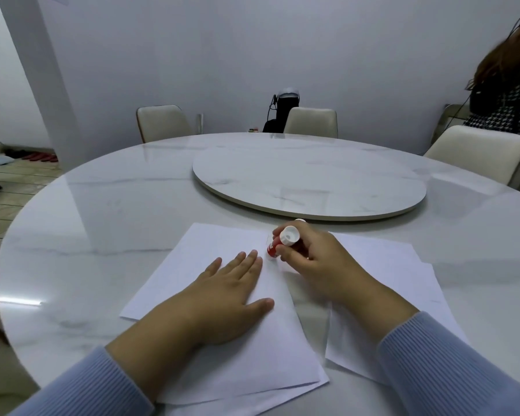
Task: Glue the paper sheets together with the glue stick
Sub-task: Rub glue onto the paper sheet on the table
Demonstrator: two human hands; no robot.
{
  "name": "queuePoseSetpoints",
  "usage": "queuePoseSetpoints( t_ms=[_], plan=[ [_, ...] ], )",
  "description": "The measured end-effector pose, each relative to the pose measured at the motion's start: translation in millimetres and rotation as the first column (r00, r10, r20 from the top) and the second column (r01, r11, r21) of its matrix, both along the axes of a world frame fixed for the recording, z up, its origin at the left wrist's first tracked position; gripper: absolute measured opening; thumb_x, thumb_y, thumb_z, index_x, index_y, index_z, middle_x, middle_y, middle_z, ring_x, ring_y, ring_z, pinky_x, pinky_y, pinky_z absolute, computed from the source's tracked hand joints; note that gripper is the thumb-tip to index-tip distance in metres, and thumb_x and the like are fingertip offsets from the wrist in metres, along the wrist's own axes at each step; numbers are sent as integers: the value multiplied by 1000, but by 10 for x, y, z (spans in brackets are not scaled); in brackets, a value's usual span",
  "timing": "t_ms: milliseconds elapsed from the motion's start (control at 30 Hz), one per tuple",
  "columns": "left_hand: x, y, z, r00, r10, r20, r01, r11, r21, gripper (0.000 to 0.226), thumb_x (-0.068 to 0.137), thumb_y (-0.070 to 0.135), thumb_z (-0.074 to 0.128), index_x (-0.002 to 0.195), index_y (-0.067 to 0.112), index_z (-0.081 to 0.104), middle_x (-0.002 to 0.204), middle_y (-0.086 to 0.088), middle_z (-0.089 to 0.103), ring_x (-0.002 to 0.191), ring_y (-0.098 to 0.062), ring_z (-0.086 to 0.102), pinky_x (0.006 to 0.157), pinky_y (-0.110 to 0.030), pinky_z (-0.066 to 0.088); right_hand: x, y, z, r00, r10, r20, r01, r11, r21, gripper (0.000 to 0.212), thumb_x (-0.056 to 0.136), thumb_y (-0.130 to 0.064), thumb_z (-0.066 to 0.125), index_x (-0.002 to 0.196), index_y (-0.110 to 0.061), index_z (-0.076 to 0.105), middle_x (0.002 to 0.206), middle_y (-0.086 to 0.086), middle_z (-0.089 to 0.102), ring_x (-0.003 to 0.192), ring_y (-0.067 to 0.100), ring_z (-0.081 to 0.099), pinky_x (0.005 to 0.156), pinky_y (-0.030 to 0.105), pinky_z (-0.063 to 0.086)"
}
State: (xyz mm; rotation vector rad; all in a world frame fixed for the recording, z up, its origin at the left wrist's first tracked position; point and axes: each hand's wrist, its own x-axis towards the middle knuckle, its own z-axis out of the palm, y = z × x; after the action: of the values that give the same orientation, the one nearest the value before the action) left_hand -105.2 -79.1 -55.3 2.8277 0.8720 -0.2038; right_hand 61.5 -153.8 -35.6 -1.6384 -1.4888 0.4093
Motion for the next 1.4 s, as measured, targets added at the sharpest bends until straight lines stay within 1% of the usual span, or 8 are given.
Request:
queuePoseSetpoints(
  t_ms=[100,267,600,700,767,867,1033,1400],
  plan=[
    [5,13,15,1000,-6,-9,5,1000,-17,65,97,49,17,148,26,-16,157,10,-22,142,-3,-21,119,-32,-10,12,-90,62,1000,26,5,-26,1000,-14,10,89,-22,58,98,-20,61,85,-8,72,75,2,63,74,21,50],
    [24,38,41,999,-24,-35,22,999,-43,60,100,41,16,148,25,-16,157,8,-23,142,-3,-21,118,-32,-11,-3,-259,155,993,110,-46,-112,993,-40,15,71,-27,58,82,-21,67,81,6,71,80,31,63,73,47,54],
    [18,48,23,998,-22,-53,20,999,-44,61,99,43,16,148,25,-17,156,9,-24,142,-2,-22,117,-31,-13,-58,-450,318,858,457,-236,-509,818,-267,20,69,-12,57,81,-12,72,83,15,73,75,27,68,57,26,53],
    [16,49,94,994,-56,-92,50,997,-66,62,100,41,20,148,25,-16,156,9,-24,142,-4,-22,118,-32,-12,-14,-433,291,762,522,-383,-612,774,-164,18,67,-15,59,80,-11,72,77,13,72,62,34,61,49,23,50],
    [3,100,254,976,-132,-172,111,986,-122,64,100,32,30,149,29,-11,157,12,-21,142,-6,-22,118,-34,-11,74,-398,287,696,467,-546,-527,848,53,18,62,-15,60,74,-9,72,71,17,70,54,30,56,43,20,45],
    [-74,168,538,948,-223,-228,174,961,-217,67,97,18,44,146,46,9,155,25,-14,143,-4,-18,120,-37,-6,230,-372,294,674,298,-677,-147,951,272,15,65,-11,55,69,-7,68,66,16,70,53,24,57,41,19,42],
    [-51,-86,288,996,93,10,-93,996,1,62,99,45,23,151,23,-1,161,3,-8,147,-13,-10,120,-33,-3,290,-316,222,807,-42,-589,248,930,273,15,85,-5,52,78,-7,65,60,1,64,48,14,52,49,22,44],
    [-99,-258,102,999,-38,7,38,997,-69,63,97,47,26,146,40,-12,154,20,-22,141,0,-23,118,-32,-14,103,-193,90,972,-125,-201,150,982,112,6,85,-12,60,87,-14,66,82,11,71,60,10,61,67,37,53]
  ],
)
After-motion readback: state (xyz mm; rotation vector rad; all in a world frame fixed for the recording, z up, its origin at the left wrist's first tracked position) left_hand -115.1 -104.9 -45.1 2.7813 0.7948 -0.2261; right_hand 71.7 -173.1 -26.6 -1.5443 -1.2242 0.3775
